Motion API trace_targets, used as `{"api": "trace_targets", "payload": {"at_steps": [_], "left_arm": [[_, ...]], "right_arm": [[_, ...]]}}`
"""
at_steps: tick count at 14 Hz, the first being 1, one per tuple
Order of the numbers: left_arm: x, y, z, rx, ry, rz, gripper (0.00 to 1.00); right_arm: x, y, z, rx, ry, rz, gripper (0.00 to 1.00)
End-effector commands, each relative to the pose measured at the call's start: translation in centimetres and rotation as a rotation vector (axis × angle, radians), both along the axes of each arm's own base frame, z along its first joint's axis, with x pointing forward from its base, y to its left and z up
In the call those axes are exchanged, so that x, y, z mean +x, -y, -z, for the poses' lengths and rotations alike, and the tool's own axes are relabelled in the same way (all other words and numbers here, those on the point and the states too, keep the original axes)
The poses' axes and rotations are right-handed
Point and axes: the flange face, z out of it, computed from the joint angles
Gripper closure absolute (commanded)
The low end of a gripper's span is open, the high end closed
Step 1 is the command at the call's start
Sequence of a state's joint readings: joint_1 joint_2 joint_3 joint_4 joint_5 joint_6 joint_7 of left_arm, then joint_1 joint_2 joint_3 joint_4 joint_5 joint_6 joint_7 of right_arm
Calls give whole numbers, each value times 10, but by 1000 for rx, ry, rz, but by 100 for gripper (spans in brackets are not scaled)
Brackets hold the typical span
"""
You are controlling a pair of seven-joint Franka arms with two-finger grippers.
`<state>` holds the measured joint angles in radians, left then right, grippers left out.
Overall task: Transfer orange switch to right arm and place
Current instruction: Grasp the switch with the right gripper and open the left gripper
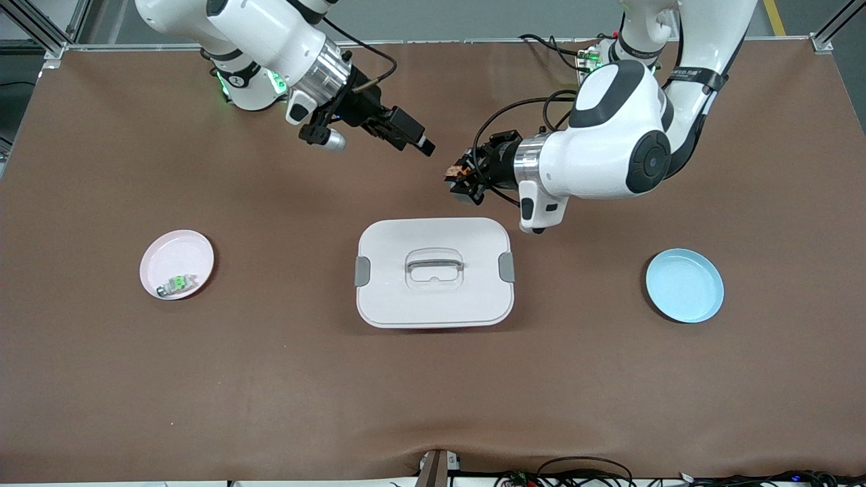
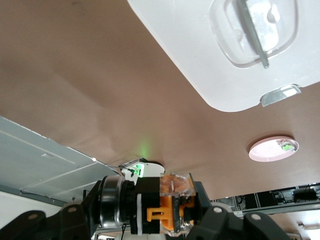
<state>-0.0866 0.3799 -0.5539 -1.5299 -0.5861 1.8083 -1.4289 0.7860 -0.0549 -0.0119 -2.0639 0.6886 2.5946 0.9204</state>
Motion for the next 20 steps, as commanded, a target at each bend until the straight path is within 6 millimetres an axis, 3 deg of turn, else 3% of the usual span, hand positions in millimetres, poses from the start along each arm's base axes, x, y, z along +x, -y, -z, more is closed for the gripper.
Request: {"api": "trace_targets", "payload": {"at_steps": [1, 5, 14, 17, 20], "left_arm": [[-5, 18, -6, -9, -14, -28, 100], [-8, 22, -7, -7, -19, -33, 100], [-21, 38, -6, 2, -18, -5, 100], [-21, 37, -6, 10, -27, -17, 100], [-21, 38, -5, 9, -30, -18, 100]], "right_arm": [[-1, -21, 5, 23, 22, 18, 0], [-3, -43, 23, 16, 20, 19, 0], [1, -47, 33, 3, 13, 18, 0], [4, -44, 33, 2, 13, 21, 21], [5, -42, 32, 2, 13, 25, 51]]}}
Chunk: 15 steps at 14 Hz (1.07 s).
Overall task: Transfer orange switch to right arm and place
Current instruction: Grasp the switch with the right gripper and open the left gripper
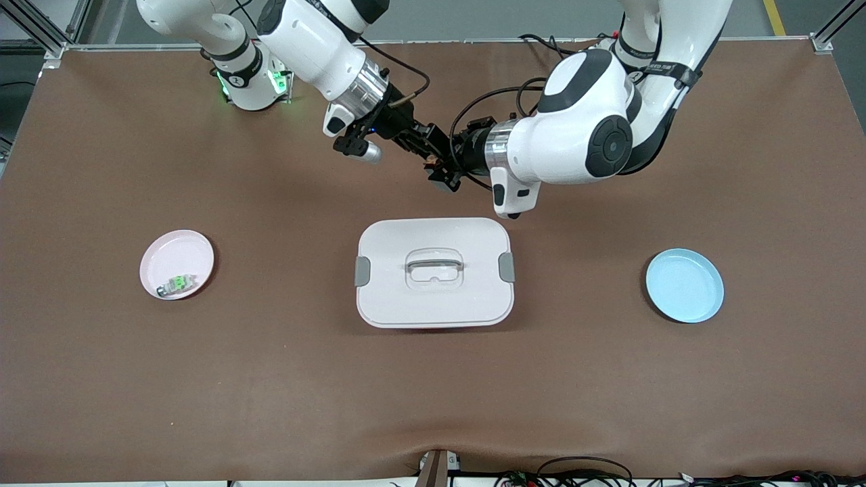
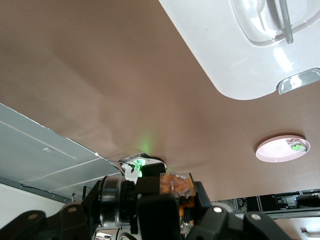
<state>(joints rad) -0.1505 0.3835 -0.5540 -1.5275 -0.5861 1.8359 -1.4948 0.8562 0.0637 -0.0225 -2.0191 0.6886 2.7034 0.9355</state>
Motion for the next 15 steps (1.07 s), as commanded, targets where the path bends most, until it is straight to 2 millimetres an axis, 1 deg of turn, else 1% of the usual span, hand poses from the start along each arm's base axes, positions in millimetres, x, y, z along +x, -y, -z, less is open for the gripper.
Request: {"api": "trace_targets", "payload": {"at_steps": [1, 4, 5, 6, 8, 9, 10, 11, 12, 14, 15], "left_arm": [[1, 4, -5, -7, -8, -14, 100], [0, 5, -6, -7, -7, -13, 100], [-1, 6, -6, -6, -6, -9, 100], [-2, 8, -6, -6, -6, -6, 100], [-3, 9, -5, -4, -4, -4, 100], [-3, 9, -6, -6, -5, -4, 98], [-3, 8, -6, -8, -6, -5, 93], [-2, 8, -6, -10, -3, -4, 80], [-2, 8, -6, -9, -2, -3, 74], [-2, 8, -8, -12, 2, -2, 57], [-1, 8, -9, -13, 8, 1, 41]], "right_arm": [[3, -2, -5, 16, -9, 11, 58], [4, 0, -5, 15, -14, 13, 87], [4, 0, -5, 16, -16, 15, 93], [4, 0, -5, 16, -19, 18, 97], [5, 1, -5, 16, -20, 21, 97], [5, 1, -5, 16, -20, 21, 97], [5, 1, -5, 16, -20, 21, 97], [5, 1, -5, 16, -21, 20, 96], [5, 1, -5, 16, -21, 20, 95], [5, 1, -5, 15, -22, 20, 95], [6, 2, -5, 16, -22, 21, 95]]}}
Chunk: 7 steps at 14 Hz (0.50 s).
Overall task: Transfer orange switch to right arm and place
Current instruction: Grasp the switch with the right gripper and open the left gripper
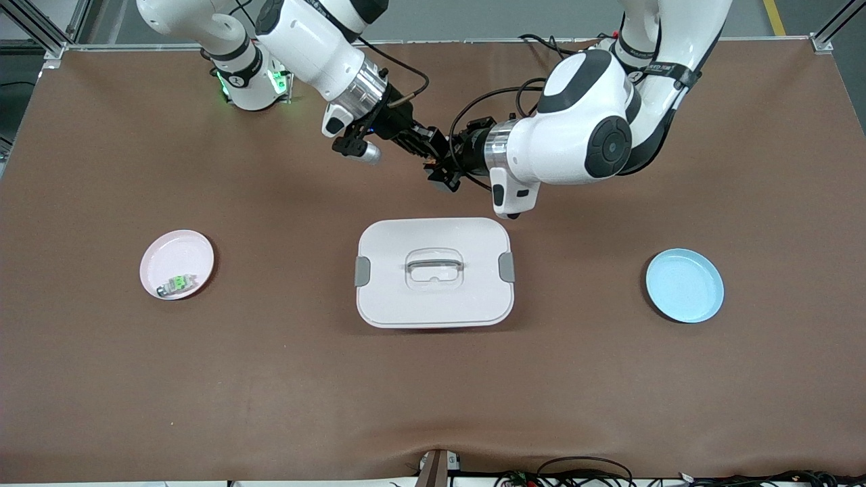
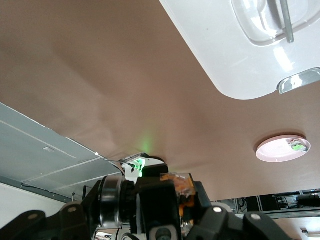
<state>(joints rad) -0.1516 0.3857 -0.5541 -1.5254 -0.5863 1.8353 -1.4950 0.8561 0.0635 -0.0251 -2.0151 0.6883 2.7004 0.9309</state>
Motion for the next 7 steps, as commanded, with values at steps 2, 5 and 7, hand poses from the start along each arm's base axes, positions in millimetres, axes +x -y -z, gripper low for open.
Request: {"api": "trace_targets", "payload": {"at_steps": [2, 5, 7], "left_arm": [[0, 5, -11, -9, 19, 1, 0], [1, 5, -17, -6, 35, -1, 0], [5, 1, -22, -7, 48, -6, 0]], "right_arm": [[4, 2, -4, 16, -24, 23, 95], [5, 3, -6, 18, -24, 25, 95], [5, 5, -7, 16, -31, 21, 95]]}}
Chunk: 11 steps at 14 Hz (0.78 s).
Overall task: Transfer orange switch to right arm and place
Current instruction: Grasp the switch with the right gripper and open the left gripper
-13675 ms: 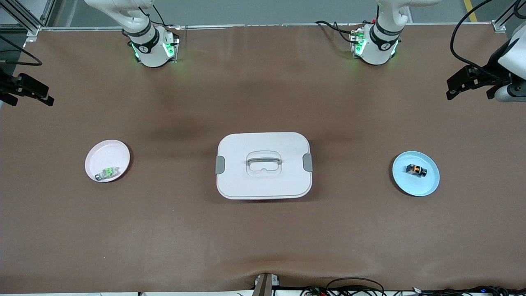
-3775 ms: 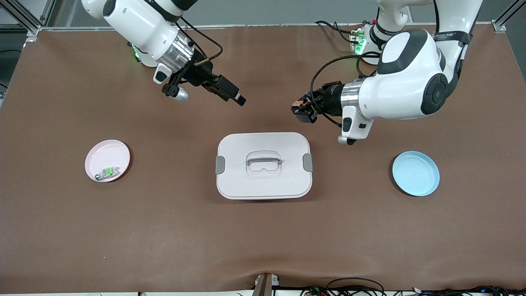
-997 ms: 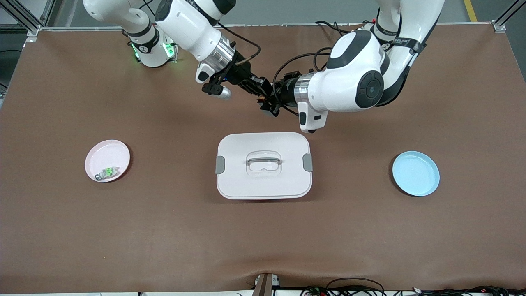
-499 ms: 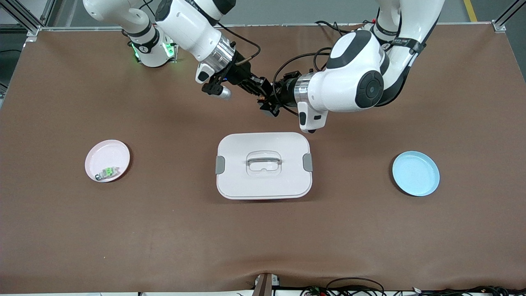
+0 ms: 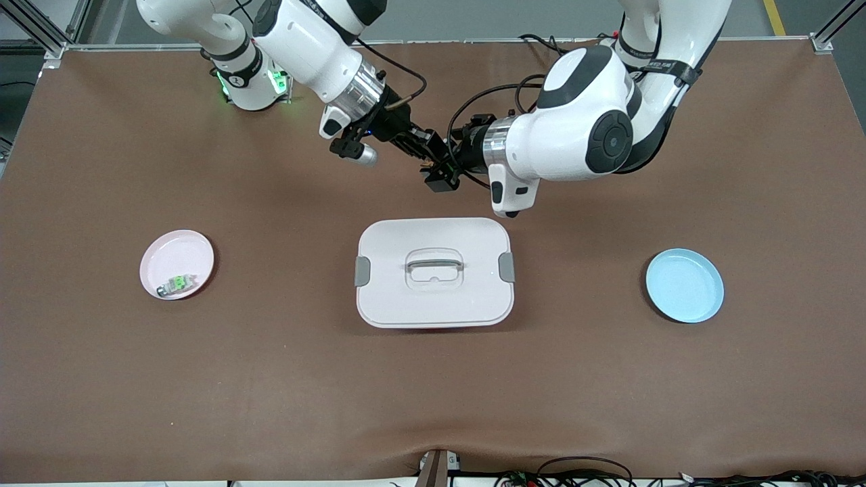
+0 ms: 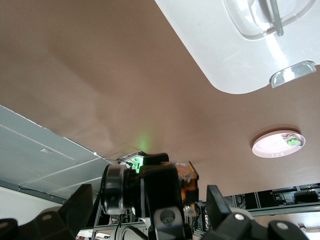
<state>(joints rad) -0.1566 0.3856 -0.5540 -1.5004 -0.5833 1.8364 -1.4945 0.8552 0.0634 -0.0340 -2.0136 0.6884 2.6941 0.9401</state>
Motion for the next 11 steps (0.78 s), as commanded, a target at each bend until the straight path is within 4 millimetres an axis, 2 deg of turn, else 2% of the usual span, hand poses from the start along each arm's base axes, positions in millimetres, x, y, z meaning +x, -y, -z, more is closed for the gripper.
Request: {"api": "trace_targets", "payload": {"at_steps": [1, 4, 7, 9, 11], "left_arm": [[5, -3, -14, 15, 40, -8, 0], [17, -17, -28, 38, 95, -22, 0], [25, -28, -38, 93, 165, -15, 0], [38, -54, -44, 146, 216, -31, 0], [42, -71, -41, 228, 260, 22, 0]], "right_arm": [[3, 4, -8, 11, -36, 2, 95], [16, 34, -24, -3, -70, -13, 93], [26, 64, -37, -74, -38, -115, 93], [40, 85, -50, -131, -37, -181, 93], [53, 109, -62, -211, -29, -278, 93]]}}
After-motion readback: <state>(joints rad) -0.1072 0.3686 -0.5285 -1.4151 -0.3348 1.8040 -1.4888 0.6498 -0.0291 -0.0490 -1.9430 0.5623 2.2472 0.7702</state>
